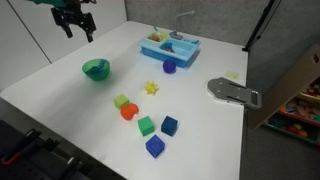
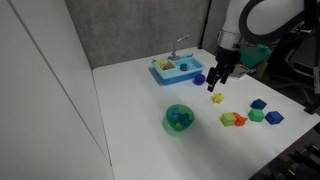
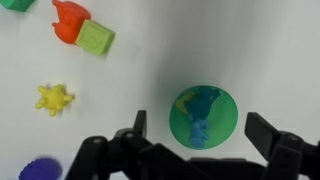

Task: Remove a blue toy from the green bowl and place it on top of the light green block

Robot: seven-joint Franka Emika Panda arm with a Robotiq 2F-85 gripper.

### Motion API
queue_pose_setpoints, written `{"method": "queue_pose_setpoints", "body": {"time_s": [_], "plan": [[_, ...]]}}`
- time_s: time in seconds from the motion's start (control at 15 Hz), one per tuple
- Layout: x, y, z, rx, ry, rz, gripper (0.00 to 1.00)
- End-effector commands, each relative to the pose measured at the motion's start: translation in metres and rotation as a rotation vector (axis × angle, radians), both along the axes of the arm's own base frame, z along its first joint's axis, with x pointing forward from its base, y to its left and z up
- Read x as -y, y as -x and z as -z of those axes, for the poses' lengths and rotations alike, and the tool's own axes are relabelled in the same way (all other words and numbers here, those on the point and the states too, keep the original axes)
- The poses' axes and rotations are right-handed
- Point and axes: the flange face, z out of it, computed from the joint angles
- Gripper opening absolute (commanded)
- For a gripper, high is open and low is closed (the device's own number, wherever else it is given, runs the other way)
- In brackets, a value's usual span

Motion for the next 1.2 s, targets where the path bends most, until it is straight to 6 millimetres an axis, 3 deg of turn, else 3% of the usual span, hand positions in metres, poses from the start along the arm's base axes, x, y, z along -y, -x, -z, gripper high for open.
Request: {"method": "queue_pose_setpoints", "body": {"time_s": [0.0,0.4,0.73,1.13], "plan": [[-0.026,-0.013,0.014,-0.014,-0.006,-0.062,1.0],[-0.06,-0.04,0.043,0.021,-0.002,-0.106,1.0],[-0.068,-0.061,0.082,0.04,0.006,-0.114,1.0],[-0.069,-0.068,0.136,0.009,-0.021,-0.11,1.0]]}}
